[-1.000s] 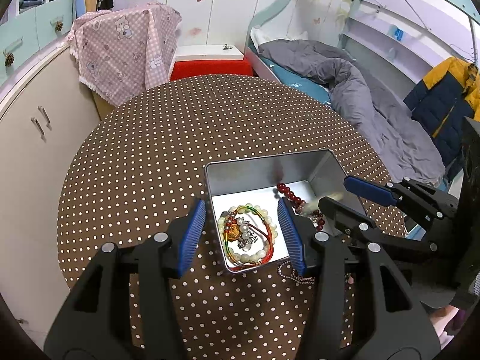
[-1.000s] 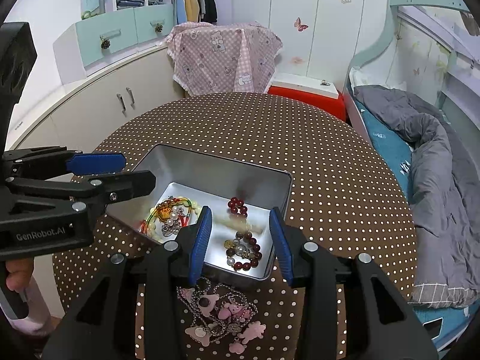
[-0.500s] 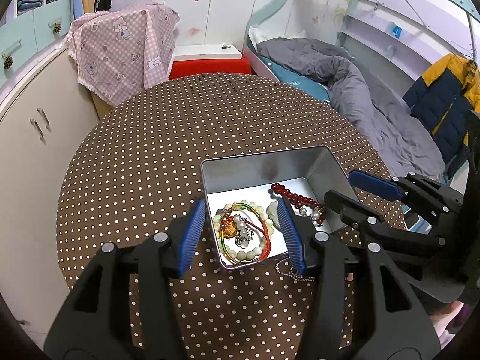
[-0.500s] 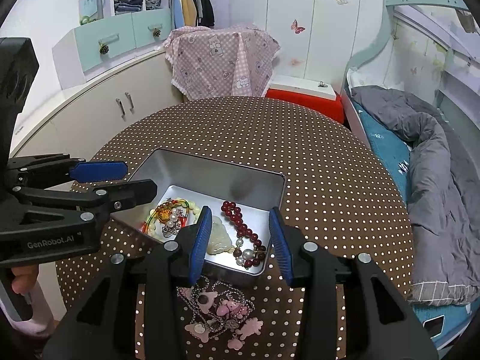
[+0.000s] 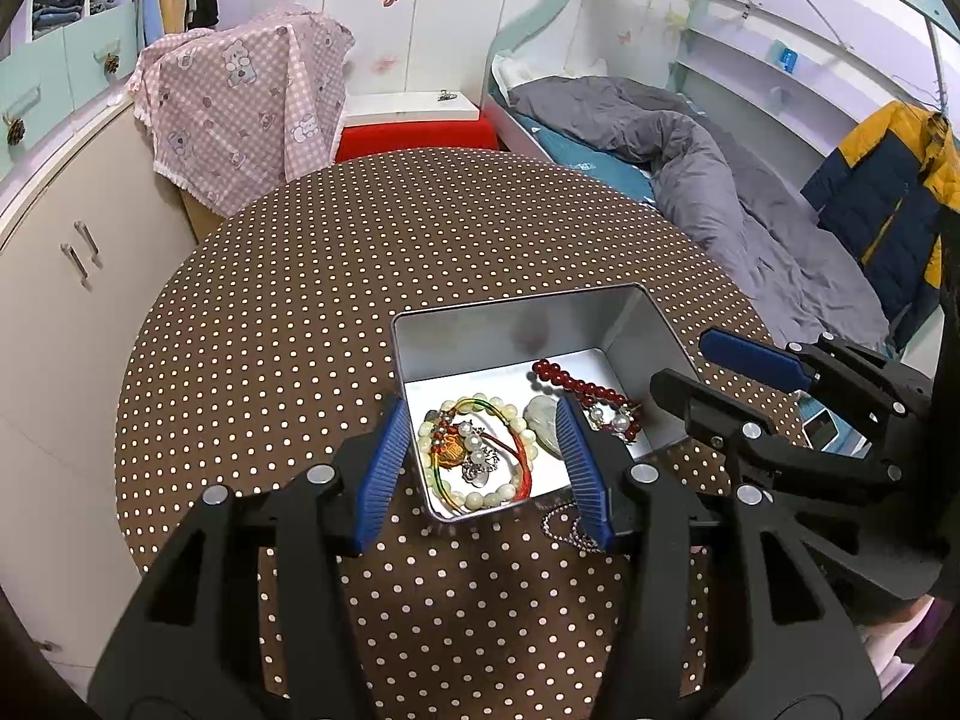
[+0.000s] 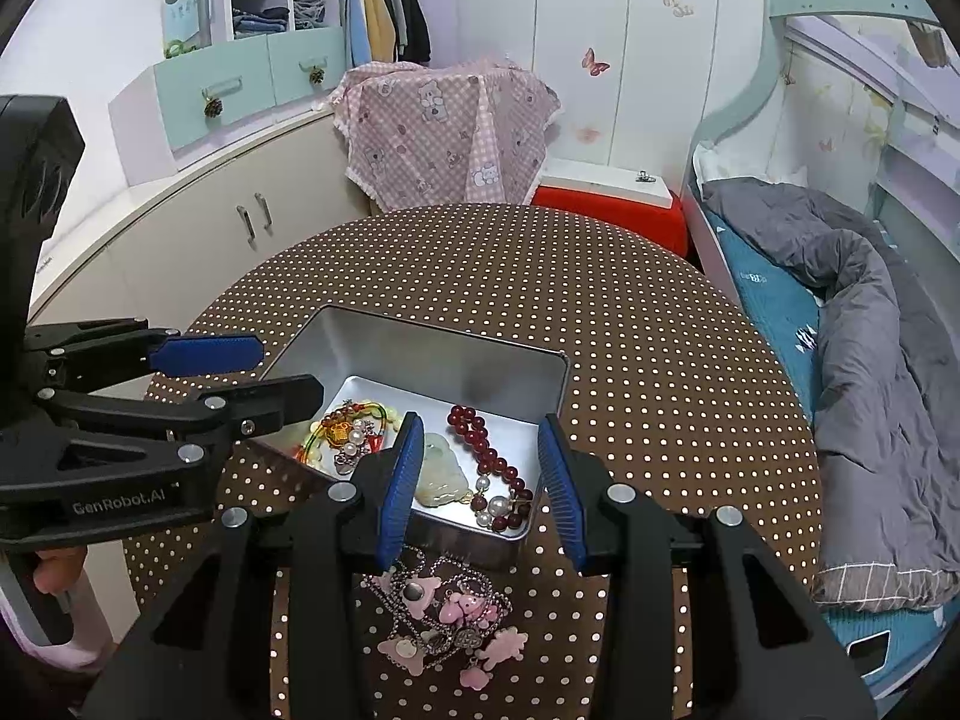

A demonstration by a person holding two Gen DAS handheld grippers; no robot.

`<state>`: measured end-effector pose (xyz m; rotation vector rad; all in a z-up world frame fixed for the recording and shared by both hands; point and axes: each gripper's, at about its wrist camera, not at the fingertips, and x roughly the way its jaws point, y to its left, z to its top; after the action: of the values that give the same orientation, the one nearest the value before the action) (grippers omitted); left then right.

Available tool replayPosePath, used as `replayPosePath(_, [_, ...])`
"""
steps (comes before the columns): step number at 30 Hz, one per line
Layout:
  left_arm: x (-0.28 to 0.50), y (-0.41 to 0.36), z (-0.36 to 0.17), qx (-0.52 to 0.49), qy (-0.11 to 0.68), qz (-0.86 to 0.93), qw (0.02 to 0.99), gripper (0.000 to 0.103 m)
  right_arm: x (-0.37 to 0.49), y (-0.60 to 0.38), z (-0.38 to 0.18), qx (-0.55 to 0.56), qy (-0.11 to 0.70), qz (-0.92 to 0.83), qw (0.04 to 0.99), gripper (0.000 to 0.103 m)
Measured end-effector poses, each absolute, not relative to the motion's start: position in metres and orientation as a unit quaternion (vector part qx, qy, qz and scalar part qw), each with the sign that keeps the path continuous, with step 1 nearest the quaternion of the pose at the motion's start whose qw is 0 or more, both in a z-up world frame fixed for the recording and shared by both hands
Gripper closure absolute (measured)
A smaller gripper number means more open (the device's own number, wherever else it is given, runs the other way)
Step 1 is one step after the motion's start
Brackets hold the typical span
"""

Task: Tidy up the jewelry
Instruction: 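Move both tools back down to the charm chains beside the box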

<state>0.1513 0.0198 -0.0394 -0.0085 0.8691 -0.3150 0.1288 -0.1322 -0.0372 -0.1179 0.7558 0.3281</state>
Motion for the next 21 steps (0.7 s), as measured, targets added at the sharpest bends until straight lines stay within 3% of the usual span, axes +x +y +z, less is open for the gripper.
replayPosePath(21, [0.074, -0.014, -0.038, 0.052, 0.367, -0.239, 0.898, 0.047, 0.081, -0.182, -0.029, -0.01, 0.329, 0.122, 0.936, 0.019])
